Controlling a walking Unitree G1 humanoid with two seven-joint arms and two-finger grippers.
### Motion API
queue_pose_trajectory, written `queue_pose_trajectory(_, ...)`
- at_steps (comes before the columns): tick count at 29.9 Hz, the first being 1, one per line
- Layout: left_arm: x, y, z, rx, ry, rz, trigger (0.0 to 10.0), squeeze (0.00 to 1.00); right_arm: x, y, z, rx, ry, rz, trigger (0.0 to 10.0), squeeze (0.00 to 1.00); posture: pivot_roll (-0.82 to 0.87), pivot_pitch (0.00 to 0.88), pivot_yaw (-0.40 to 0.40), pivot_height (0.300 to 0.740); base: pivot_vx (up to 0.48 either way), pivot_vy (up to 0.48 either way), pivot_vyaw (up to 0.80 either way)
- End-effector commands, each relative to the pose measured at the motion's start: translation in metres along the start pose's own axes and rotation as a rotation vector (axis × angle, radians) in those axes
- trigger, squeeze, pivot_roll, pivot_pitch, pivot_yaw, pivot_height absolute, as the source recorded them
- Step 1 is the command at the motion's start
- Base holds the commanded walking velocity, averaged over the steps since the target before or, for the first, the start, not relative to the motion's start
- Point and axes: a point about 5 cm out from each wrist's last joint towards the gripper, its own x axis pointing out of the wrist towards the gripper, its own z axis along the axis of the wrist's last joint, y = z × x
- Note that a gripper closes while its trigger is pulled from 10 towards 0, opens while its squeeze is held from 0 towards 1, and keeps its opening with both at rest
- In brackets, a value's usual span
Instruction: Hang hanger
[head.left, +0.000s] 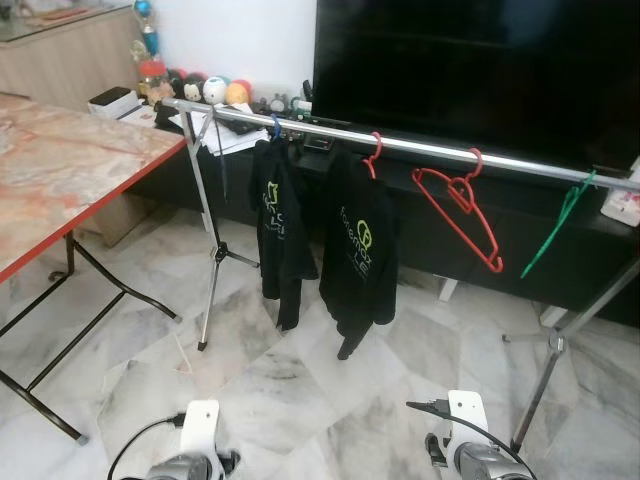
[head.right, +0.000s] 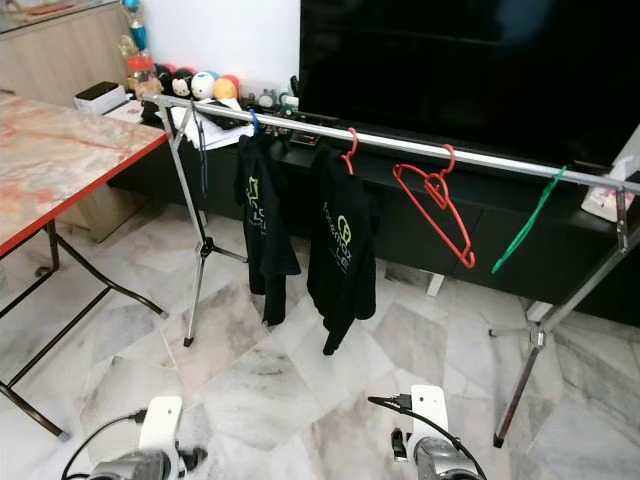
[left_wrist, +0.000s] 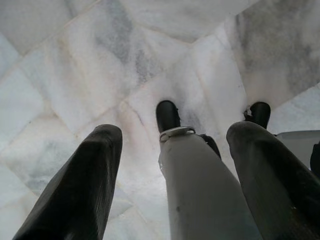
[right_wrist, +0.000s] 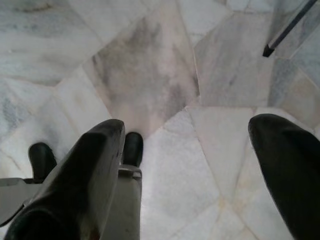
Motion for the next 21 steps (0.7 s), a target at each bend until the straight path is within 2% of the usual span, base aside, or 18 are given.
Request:
queue_pose_trajectory(1, 0.0, -0.003, 0.007, 0.054, -0.009, -0.018, 10.0, 0.0, 0.0, -0.002, 0.005, 0.01, -0.008, -0.01, 10.0, 0.0, -0.02, 0.0, -0.046, 0.74, 0.0, 0.0, 0.0)
queue_pose_trajectory(2, 0.0, -0.006, 0.006, 0.122, 0.006, -0.026, 10.0, 0.0, 0.0, -0.002, 0.005, 0.011, -0.008, -0.011, 10.0, 0.0, -0.02, 0.0, -0.046, 0.74, 0.0, 0.0, 0.0)
queue_pose_trajectory(3, 0.0, -0.009, 0.002, 0.149, 0.024, -0.027, 10.0, 0.0, 0.0, -0.002, 0.005, 0.012, -0.009, -0.011, 10.0, 0.0, -0.02, 0.0, -0.046, 0.74, 0.0, 0.0, 0.0)
queue_pose_trajectory(5, 0.0, -0.009, 0.002, 0.156, 0.029, -0.023, 10.0, 0.0, 0.0, -0.002, 0.006, 0.015, -0.01, -0.011, 10.0, 0.0, -0.03, 0.0, -0.044, 0.74, 0.0, 0.0, 0.0)
queue_pose_trajectory(10, 0.0, -0.007, 0.009, 0.13, 0.008, -0.01, 10.0, 0.0, 0.0, -0.002, 0.007, 0.016, -0.014, -0.01, 10.0, 0.0, -0.02, 0.0, -0.046, 0.74, 0.0, 0.0, 0.0)
queue_pose_trajectory(13, 0.0, -0.002, 0.012, 0.073, -0.003, 0.011, 10.0, 0.0, 0.0, -0.001, 0.008, 0.012, -0.019, -0.008, 10.0, 0.0, -0.02, 0.0, -0.048, 0.74, 0.0, 0.0, 0.0)
queue_pose_trajectory(16, -0.001, -0.001, 0.015, 0.062, -0.013, 0.011, 10.0, 0.0, 0.0, -0.001, 0.008, 0.023, -0.024, -0.003, 10.0, 0.0, -0.02, 0.0, -0.046, 0.74, 0.0, 0.0, 0.0)
queue_pose_trajectory(21, 0.0, 0.0, 0.007, 0.06, -0.008, -0.005, 10.0, 0.0, -0.001, 0.0, 0.01, 0.03, -0.032, 0.003, 10.0, 0.0, -0.02, 0.0, -0.044, 0.74, 0.0, 0.0, 0.0)
